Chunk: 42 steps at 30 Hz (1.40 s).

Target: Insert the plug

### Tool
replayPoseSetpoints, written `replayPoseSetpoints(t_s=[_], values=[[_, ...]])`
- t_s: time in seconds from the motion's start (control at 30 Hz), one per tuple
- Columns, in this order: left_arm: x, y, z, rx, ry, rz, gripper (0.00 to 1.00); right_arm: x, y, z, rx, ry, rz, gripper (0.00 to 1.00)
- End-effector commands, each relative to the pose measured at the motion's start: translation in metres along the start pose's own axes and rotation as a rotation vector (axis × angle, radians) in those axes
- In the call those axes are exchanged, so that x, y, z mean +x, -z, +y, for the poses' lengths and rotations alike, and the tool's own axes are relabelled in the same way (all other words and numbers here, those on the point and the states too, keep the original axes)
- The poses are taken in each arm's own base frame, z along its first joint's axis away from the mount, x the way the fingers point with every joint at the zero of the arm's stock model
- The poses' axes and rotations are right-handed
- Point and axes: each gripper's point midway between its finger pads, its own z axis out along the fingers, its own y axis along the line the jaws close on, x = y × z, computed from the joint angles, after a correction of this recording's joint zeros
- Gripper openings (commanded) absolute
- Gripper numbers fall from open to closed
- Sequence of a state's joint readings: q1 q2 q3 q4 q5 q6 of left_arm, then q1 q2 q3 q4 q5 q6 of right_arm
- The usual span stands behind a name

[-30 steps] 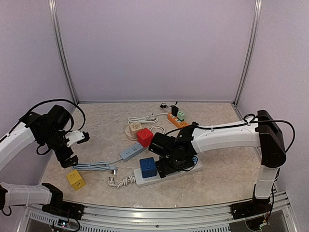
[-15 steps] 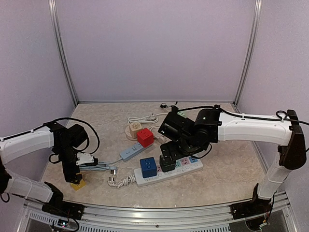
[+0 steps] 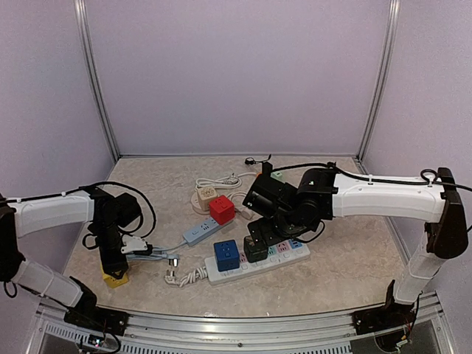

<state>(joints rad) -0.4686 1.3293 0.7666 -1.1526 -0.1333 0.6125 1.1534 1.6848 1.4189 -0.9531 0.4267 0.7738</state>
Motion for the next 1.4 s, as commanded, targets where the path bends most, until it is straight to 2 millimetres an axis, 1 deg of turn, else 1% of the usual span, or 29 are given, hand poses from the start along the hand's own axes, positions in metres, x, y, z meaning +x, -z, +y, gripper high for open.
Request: replayPoseSetpoints(t_s=[0.0,0.07,0.1,0.17,0.23,0.27,0.3,0.33,0.37,0.43,0.5,0.53,0.57,0.6,0.67,0.7,0.73,0.77,0.87,0.9,1.03,1.17,1.23,1.3,1.33,1.37], values=[[-0.006,0.010,0.001,0.010,0.011,-0.021,0.13,0.000,-0.001,-0.002,0.018,0.028,-0.004,1.00],[-0.008,0.019,0.006,-0.008,0.023,-0.039,0.02,-0.003,0.003,0.000,0.002,0.043,-0.021,1.00],[-0.009,0.027,0.010,-0.026,0.041,-0.059,0.00,-0.007,0.007,0.001,-0.009,0.053,-0.040,1.00],[-0.013,0.048,0.020,-0.040,0.085,-0.122,0.00,-0.019,0.020,0.005,-0.035,0.089,-0.103,1.00],[-0.023,0.082,0.030,-0.033,0.147,-0.251,0.00,-0.037,0.038,0.014,-0.069,0.162,-0.208,1.00],[-0.028,0.103,0.034,-0.017,0.178,-0.331,0.00,-0.047,0.051,0.024,-0.091,0.214,-0.280,1.00],[-0.033,0.128,0.039,-0.006,0.212,-0.425,0.00,-0.058,0.065,0.033,-0.109,0.284,-0.354,1.00],[-0.040,0.152,0.040,0.011,0.218,-0.509,0.00,-0.067,0.078,0.047,-0.133,0.360,-0.437,1.00],[-0.046,0.180,0.039,0.038,0.225,-0.614,0.00,-0.077,0.093,0.062,-0.153,0.456,-0.531,1.00],[-0.053,0.226,0.034,0.065,0.210,-0.751,0.00,-0.088,0.117,0.094,-0.184,0.656,-0.720,1.00],[-0.061,0.262,0.027,0.106,0.196,-0.855,0.00,-0.100,0.140,0.124,-0.229,0.782,-0.904,1.00],[-0.066,0.277,0.022,0.138,0.189,-0.896,0.00,-0.107,0.152,0.138,-0.258,0.806,-0.994,1.00],[-0.070,0.286,0.017,0.174,0.184,-0.924,0.00,-0.114,0.161,0.150,-0.280,0.825,-1.073,1.00],[-0.074,0.293,0.014,0.205,0.183,-0.942,0.00,-0.121,0.170,0.161,-0.292,0.842,-1.146,1.00],[-0.082,0.300,0.007,0.245,0.173,-0.958,0.00,-0.134,0.176,0.181,-0.282,0.866,-1.230,1.00],[-0.086,0.301,0.004,0.252,0.167,-0.955,0.00,-0.142,0.175,0.190,-0.270,0.872,-1.248,1.00],[-0.089,0.304,0.001,0.253,0.159,-0.958,0.00,-0.146,0.171,0.199,-0.259,0.888,-1.252,1.00],[-0.092,0.306,-0.003,0.260,0.152,-0.962,0.00,-0.148,0.161,0.211,-0.250,0.919,-1.247,1.00],[-0.095,0.313,-0.012,0.267,0.115,-0.980,0.00,-0.151,0.153,0.229,-0.251,0.969,-1.260,1.00],[-0.095,0.315,-0.013,0.263,0.110,-0.984,0.00,-0.151,0.154,0.233,-0.261,0.978,-1.266,1.00],[-0.096,0.314,-0.016,0.286,0.102,-0.982,0.00,-0.157,0.156,0.239,-0.254,0.978,-1.291,1.00],[-0.099,0.315,-0.023,0.327,0.087,-0.987,0.00,-0.162,0.147,0.243,-0.261,0.979,-1.279,0.99],[-0.100,0.316,-0.026,0.350,0.078,-0.990,0.00,-0.164,0.140,0.245,-0.257,0.985,-1.254,0.93],[-0.100,0.317,-0.027,0.355,0.075,-0.988,0.00,-0.165,0.138,0.246,-0.253,0.990,-1.243,0.83],[-0.100,0.317,-0.027,0.356,0.074,-0.987,0.00,-0.164,0.136,0.247,-0.255,0.995,-1.239,0.75],[-0.100,0.317,-0.028,0.358,0.072,-0.987,0.00,-0.164,0.136,0.246,-0.255,0.997,-1.237,0.71]])
